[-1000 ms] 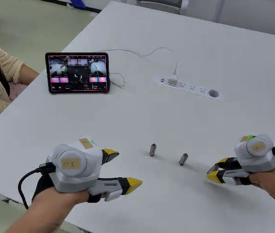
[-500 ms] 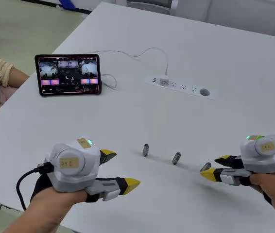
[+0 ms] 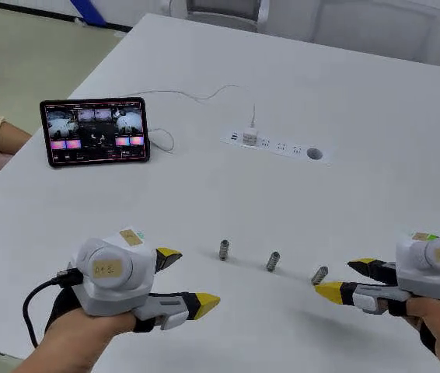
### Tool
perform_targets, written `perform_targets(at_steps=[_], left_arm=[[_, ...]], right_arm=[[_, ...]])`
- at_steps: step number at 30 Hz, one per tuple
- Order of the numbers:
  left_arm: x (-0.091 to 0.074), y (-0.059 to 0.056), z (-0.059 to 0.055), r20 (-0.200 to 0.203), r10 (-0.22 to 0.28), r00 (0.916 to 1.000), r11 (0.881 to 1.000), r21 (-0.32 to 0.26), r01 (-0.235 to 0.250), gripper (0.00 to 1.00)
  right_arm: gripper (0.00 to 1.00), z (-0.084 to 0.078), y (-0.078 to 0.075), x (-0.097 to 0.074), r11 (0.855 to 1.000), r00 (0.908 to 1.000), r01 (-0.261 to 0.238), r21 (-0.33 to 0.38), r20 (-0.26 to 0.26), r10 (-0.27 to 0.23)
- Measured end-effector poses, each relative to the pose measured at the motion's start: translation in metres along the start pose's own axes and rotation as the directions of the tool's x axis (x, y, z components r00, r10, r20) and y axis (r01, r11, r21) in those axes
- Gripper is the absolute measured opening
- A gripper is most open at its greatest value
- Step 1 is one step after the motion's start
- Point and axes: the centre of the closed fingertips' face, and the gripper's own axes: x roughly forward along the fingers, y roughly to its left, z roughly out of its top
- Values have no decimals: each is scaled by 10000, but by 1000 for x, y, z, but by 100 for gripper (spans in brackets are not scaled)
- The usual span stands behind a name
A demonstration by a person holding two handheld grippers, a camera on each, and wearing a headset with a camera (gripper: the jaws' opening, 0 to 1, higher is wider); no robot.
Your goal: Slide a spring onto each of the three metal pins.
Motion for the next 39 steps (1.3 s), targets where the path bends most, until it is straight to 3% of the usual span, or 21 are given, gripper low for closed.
perform_targets(at_steps=[17, 25, 39], left_arm=[[9, 5, 4, 96, -133, 9999, 9993, -357, 137, 66], [10, 10, 5, 189, -110, 9998, 9984, -555, 120, 69], [5, 20, 3, -28, 29, 10000, 9965, -829, -32, 75]], right_arm=[[74, 0, 21, -22, 9974, 9955, 100, 718, 928, -167], [78, -10, 30, -31, 9950, 9946, 120, 993, 1017, -221], [83, -19, 48, -36, 9916, 9935, 75, 1294, 1120, -221]])
